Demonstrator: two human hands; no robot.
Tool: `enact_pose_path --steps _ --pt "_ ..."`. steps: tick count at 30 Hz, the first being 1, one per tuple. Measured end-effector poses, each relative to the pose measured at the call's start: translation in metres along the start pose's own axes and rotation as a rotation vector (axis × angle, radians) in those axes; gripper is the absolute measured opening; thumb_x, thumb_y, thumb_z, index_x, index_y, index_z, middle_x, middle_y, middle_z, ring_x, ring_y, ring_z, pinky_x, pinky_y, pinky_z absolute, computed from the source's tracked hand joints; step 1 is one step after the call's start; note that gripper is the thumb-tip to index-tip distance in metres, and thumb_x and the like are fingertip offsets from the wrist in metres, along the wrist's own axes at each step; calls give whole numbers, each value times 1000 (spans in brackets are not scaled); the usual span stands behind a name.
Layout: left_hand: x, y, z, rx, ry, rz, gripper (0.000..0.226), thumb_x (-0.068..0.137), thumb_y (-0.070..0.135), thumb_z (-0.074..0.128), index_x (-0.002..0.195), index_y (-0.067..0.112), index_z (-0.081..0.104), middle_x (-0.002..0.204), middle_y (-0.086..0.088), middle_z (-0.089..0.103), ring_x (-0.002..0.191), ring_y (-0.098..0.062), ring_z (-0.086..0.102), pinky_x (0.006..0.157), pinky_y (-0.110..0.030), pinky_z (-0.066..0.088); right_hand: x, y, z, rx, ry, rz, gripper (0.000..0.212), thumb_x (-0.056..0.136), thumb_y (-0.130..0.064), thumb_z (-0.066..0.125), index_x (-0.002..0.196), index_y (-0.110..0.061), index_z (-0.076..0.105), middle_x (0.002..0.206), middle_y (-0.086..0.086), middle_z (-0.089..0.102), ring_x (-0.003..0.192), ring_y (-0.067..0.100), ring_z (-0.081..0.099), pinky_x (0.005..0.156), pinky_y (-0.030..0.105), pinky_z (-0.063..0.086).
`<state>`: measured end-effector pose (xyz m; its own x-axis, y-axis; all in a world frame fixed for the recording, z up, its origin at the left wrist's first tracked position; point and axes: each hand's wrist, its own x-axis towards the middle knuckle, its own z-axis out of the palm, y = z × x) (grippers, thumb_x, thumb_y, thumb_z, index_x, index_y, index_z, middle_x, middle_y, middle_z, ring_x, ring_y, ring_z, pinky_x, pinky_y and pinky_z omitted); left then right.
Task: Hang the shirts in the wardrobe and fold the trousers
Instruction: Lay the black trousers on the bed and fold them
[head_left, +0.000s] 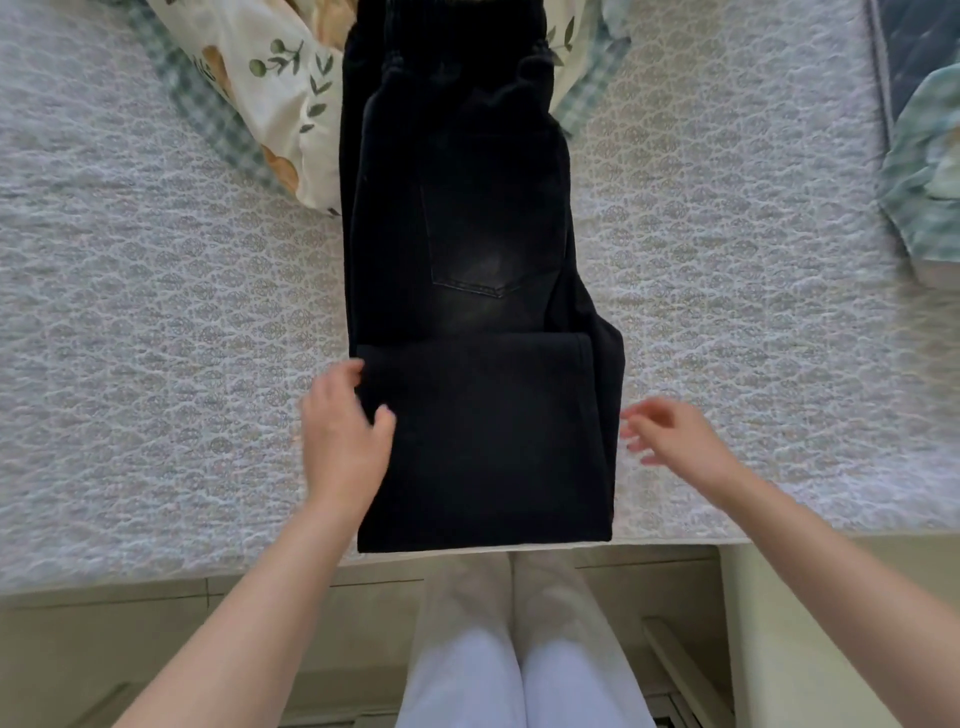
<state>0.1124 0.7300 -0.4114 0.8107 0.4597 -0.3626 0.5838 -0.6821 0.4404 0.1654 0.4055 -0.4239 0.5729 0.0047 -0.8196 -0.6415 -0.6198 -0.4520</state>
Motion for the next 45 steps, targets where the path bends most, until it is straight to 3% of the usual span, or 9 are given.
enact_pose_path --steps 4,10,17,23,27,32,36,40,45 --pt "29 68 30 45 -215 374 52 88 19 68 137 16 49 132 -2 54 127 -21 46 107 -35 39 34 -29 -13 -77 153 -103 31 97 -27 53 125 -14 57 119 0 62 107 20 62 96 44 51" --pt "56 127 73 371 -641 484 74 86 43 70 148 21 35 133 -3 56 121 -25 53 100 -42 45 69 -60 -21 8 -15 -126 47 95 -25 60 138 -14 49 129 1 56 116 17 56 101 39 48" --pt "56 121 49 161 -843 518 14 87 26 72 100 22 68 93 6 65 84 -12 61 76 -31 52 67 -64 -23 82 -322 -96 25 89 -29 70 112 -18 69 103 -1 74 98 14 70 88 31 56" --pt "45 111 14 115 -958 548 16 88 23 71 104 25 69 97 13 67 93 -2 61 83 -24 50 61 -64 -7 -179 -39 -54 24 92 -35 62 103 -15 62 96 3 67 90 21 65 76 37 57" --pt "43 112 1 122 -961 601 11 89 25 70 99 28 69 91 14 67 88 0 61 80 -23 50 48 -76 17 -375 192 -139 36 91 -36 63 103 -7 47 90 6 57 81 24 58 53 32 40" --pt "45 111 -3 131 -928 636 4 90 30 68 92 30 64 83 11 64 82 -6 61 76 -30 52 36 -93 23 -645 217 -244 51 89 -53 60 109 -9 41 90 7 58 80 29 59 61 37 45" --pt "48 111 -4 132 -914 643 9 91 32 67 87 25 63 78 7 63 76 -10 61 70 -30 50 31 -109 20 -354 19 -237 43 97 -53 44 97 -10 47 83 5 61 73 21 60 65 39 54" --pt "57 115 4 120 -915 631 13 92 31 67 83 23 62 74 5 60 69 -11 58 63 -28 46 31 -116 15 -17 -178 -22 65 100 -58 22 109 -6 61 100 13 68 88 23 68 77 36 58" --pt "82 122 37 62 -807 567 17 92 32 66 106 23 66 101 6 67 95 -13 64 86 -38 54 49 -107 11 272 -375 205 88 90 -76 12 111 -13 70 103 15 72 100 30 69 88 43 55"
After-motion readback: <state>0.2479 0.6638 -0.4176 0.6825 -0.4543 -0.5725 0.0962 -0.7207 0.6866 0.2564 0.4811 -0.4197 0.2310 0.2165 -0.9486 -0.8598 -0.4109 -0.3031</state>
